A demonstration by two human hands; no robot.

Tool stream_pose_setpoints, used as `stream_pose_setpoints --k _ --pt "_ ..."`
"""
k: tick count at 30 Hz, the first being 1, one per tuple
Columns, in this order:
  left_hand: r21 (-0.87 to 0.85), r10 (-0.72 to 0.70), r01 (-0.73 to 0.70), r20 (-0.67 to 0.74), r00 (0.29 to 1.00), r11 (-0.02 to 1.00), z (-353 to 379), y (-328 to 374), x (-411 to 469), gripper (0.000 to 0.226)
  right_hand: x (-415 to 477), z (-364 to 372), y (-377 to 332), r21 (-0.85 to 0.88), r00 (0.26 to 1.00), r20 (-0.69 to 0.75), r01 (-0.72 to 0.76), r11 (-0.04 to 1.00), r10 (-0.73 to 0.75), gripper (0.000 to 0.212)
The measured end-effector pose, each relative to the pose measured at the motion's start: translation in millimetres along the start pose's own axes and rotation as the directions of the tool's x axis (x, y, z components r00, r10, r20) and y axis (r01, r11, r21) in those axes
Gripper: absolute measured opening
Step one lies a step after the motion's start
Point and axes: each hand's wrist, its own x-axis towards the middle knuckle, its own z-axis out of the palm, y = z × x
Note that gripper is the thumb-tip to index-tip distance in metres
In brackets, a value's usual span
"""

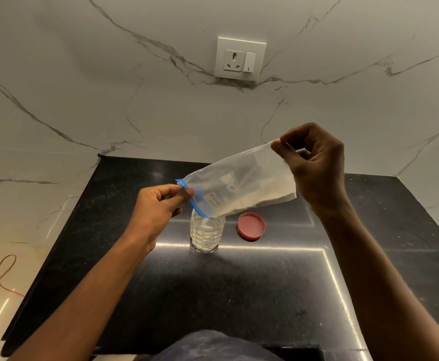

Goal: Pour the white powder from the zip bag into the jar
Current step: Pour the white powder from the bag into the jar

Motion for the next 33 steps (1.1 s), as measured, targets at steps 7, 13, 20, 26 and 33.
stream_pose_setpoints --k 7,13,20,26,33 --pt "0.008 0.002 -0.002 0.005 1.0 1.0 0.9 -0.9 -0.6 0.009 1.6 -0.4 -0.7 -0.05 0.999 0.029 0.041 0.998 -0.04 0.012" --pt "0.015 0.004 -0.004 -0.005 1.0 1.0 0.2 -3.2 -0.3 0.008 0.7 1.2 1.8 -0.076 0.999 0.032 0.046 0.996 -0.044 0.012" --pt "0.0 -0.008 0.008 -0.012 1.0 1.0 -1.2 -5.1 -0.8 0.012 4.7 1.4 -2.8 -0.094 0.997 0.026 0.072 0.993 -0.07 0.011" --pt "-0.035 -0.017 0.017 -0.005 1.0 0.999 -1.9 -5.4 -0.9 0.012 4.3 7.8 -6.4 -0.148 0.994 0.023 0.109 0.983 -0.107 0.009" --pt "-0.014 -0.017 0.017 0.003 1.0 1.0 -5.1 -9.9 -0.3 0.012 7.2 9.9 -9.6 -0.159 0.992 0.057 0.123 0.98 -0.116 0.009"
